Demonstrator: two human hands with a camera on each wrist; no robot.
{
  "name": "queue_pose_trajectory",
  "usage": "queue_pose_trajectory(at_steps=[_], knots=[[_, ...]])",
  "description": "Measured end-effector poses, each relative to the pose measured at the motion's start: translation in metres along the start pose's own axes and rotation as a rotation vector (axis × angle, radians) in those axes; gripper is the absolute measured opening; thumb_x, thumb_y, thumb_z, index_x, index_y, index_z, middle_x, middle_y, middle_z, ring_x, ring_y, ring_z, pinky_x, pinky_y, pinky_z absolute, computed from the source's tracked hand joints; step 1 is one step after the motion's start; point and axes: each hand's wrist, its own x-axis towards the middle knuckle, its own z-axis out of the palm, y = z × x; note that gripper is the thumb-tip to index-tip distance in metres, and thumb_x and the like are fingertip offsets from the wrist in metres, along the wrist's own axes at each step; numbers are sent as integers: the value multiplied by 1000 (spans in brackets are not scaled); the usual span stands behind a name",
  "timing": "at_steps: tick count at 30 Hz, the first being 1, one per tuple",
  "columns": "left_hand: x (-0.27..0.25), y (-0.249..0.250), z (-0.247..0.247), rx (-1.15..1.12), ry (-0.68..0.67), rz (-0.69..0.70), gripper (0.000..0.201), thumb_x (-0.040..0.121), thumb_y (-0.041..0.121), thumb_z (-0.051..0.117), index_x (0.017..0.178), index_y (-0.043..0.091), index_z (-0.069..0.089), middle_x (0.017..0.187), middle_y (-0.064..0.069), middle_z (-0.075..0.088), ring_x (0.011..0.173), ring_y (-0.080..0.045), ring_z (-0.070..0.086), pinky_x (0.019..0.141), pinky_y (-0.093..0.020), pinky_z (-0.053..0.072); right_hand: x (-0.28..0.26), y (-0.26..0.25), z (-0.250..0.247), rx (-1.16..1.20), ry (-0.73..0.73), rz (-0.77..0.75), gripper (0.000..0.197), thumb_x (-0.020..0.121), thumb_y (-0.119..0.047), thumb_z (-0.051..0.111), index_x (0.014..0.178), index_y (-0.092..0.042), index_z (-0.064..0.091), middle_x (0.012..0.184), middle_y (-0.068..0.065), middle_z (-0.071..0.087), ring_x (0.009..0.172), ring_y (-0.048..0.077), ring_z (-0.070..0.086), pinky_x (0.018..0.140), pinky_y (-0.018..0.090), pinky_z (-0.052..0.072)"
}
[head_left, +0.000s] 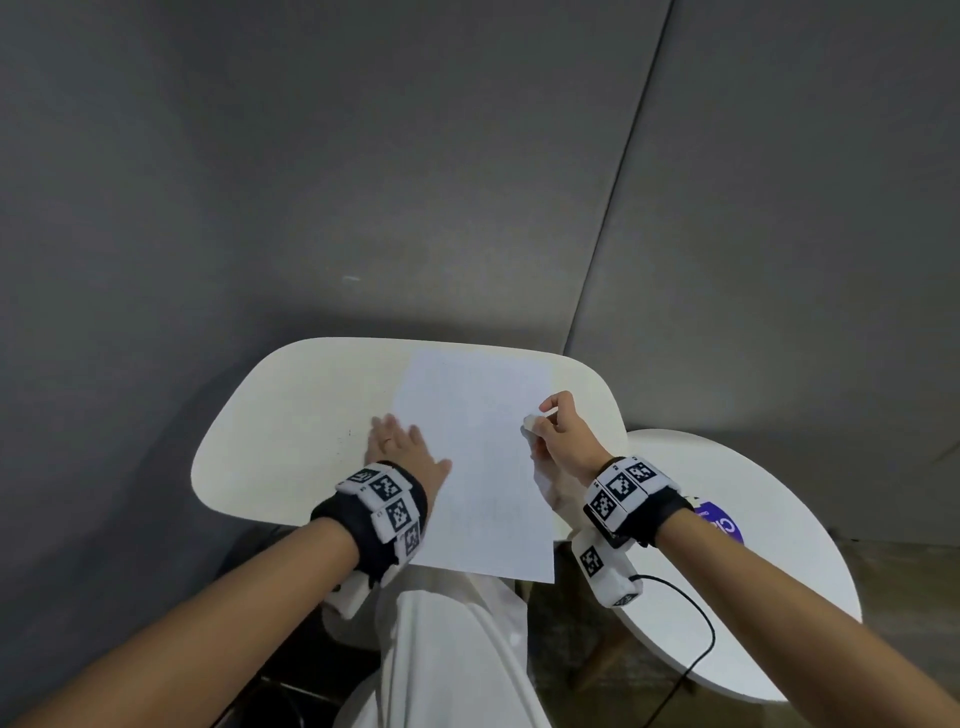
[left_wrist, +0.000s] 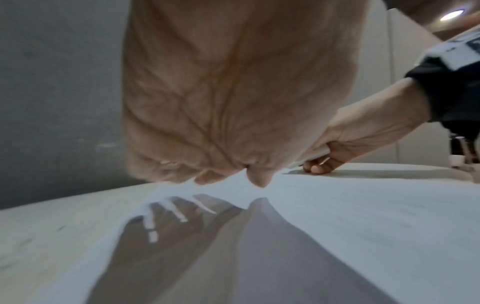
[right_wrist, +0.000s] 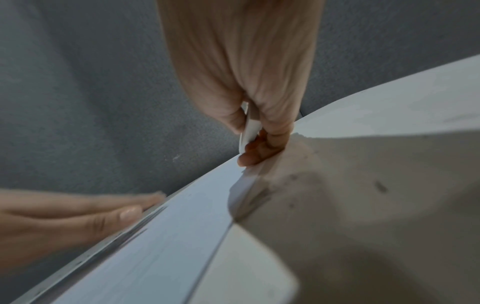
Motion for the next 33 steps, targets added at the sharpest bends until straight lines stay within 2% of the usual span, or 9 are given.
queue_pose_trajectory(at_steps=[4, 6, 12, 18, 19, 24, 27, 30, 33], knots=[[-2, 35, -17, -41, -49, 608, 59, 106, 33, 23, 154, 10, -3, 161, -4, -13, 148, -23, -11, 119, -44, -1, 2, -2, 1, 63, 19, -7, 18, 95, -4, 29, 101, -21, 23, 70, 7, 45, 56, 19, 42, 59, 32, 44], [-2, 48, -15, -62, -172, 740, 57, 106, 30, 22, 154, 12, -3, 161, -1, -10, 148, -22, -10, 119, -46, 1, 1, -2, 0, 57, 42, -17, 20, 94, -1, 26, 102, -19, 22, 78, 9, 44, 61, 17, 41, 59, 31, 43], [21, 40, -5, -120, -4, 84, 73, 102, 49, 24, 153, 6, -5, 159, -14, -17, 147, -31, -13, 118, -40, -3, -2, -4, 1, 90, 32, -29, 17, 94, -3, 27, 102, -18, 22, 83, 6, 38, 67, 16, 38, 64, 31, 50], [-5, 27, 9, -72, 6, 812, 56, 106, 38, 17, 154, 25, -8, 158, 10, -19, 147, -15, -17, 120, -40, -5, 0, 1, 3, 33, 28, -67, 18, 94, -3, 25, 103, -18, 23, 93, 2, 36, 60, 13, 42, 59, 27, 46], [-6, 21, 11, -93, 18, 764, 57, 106, 37, 18, 154, 23, -9, 156, 10, -21, 147, -15, -16, 120, -37, -4, 0, 1, 3, 20, 21, -65, 17, 94, -4, 25, 103, -18, 23, 91, 1, 35, 57, 12, 42, 60, 28, 46], [4, -9, -11, 71, -65, -120, 64, 104, 39, 27, 153, 3, 11, 160, -18, 0, 147, -36, -6, 118, -42, -1, -1, -1, 1, -2, 7, -43, 15, 95, -7, 27, 106, -17, 24, 96, 7, 38, 59, 15, 43, 64, 29, 47], [-5, -8, -12, 234, 113, 184, 55, 105, 25, 24, 153, 4, 8, 161, -15, -1, 148, -32, -5, 118, -44, -1, -2, 1, 2, 28, 21, -19, 11, 96, -8, 29, 105, -16, 27, 95, 8, 42, 63, 16, 44, 63, 25, 47], [-18, -11, -12, 91, -60, 667, 59, 106, 33, 23, 154, 13, -4, 161, -2, -14, 148, -20, -11, 119, -39, 0, -5, 0, 3, 82, 27, -7, 8, 97, -10, 32, 105, -12, 30, 84, 8, 47, 63, 17, 45, 61, 23, 45], [-15, -21, 3, 53, -196, 680, 74, 102, 46, 30, 152, 13, -13, 157, 1, -26, 146, -17, -19, 119, -36, -4, -9, -1, -3, 104, 40, -9, 8, 98, -11, 35, 106, -9, 37, 78, 6, 52, 64, 21, 51, 61, 23, 46]])
